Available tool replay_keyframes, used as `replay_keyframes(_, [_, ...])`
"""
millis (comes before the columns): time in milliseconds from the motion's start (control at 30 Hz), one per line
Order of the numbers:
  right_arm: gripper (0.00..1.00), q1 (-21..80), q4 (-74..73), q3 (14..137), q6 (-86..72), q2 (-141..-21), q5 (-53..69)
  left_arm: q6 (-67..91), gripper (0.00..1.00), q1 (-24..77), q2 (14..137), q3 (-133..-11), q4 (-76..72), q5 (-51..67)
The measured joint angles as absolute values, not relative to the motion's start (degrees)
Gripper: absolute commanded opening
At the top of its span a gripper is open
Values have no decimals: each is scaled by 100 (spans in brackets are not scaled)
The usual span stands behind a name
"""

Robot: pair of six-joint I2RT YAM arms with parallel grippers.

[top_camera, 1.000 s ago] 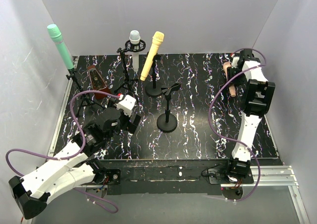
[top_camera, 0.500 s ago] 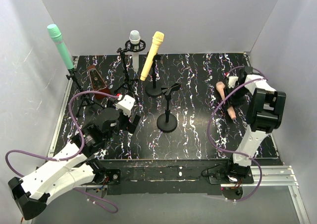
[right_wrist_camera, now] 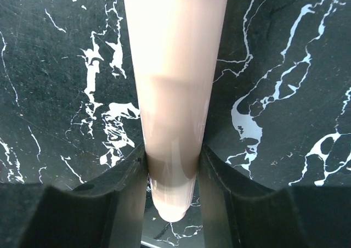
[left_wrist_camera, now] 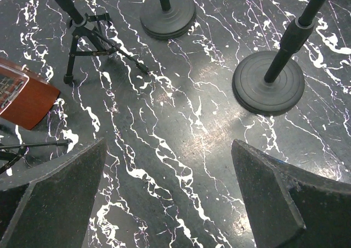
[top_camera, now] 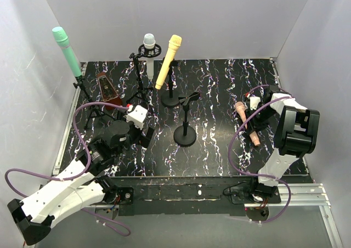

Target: Attach the microphones to the stand

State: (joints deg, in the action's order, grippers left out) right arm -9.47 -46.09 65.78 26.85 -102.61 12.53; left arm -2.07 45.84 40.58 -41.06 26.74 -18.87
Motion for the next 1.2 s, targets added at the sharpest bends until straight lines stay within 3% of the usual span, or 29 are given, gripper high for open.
replay_keyframes(233, [49,-945,-4475,6501,2692,-10241,1164,-187,98,4582,3977,-4106,2674,-1883])
replay_keyframes(267, [58,-945,-4464,6490,2687,-10232,1157,-187,98,4582,3977,-4106,2674,-1883])
replay_keyframes(300, [58,-941,-4453,6482,2679,-10224,1153,-187,98,4582,3977,-4106,2674,-1881])
replay_keyframes(367, [69,-928,-4460,6458,2663,-10186,1125,-187,98,4582,3975,-4106,2674,-1881])
replay_keyframes(467, [69,-928,-4491,6449,2676,-10158,1066,-187,98,4582,3962,-4106,2674,-1879])
replay_keyframes(833, [45,-930,-4401,6449,2672,-10173,799,-187,98,4582,3929,-4106,2674,-1861])
replay_keyframes(900, [28,-930,-4388,6451,2683,-10186,749,-187,98,4580,3920,-4106,2674,-1861])
replay_keyframes(933, [13,-930,-4394,6469,2705,-10202,744,-187,98,4580,3918,-4106,2674,-1861])
replay_keyframes(967, [3,-934,-4418,6497,2724,-10224,744,-185,98,4580,3911,-4106,2674,-1861])
replay_keyframes(1200, [1,-993,-4552,6600,2759,-10289,1026,-185,98,4580,3457,-4080,2635,-1568])
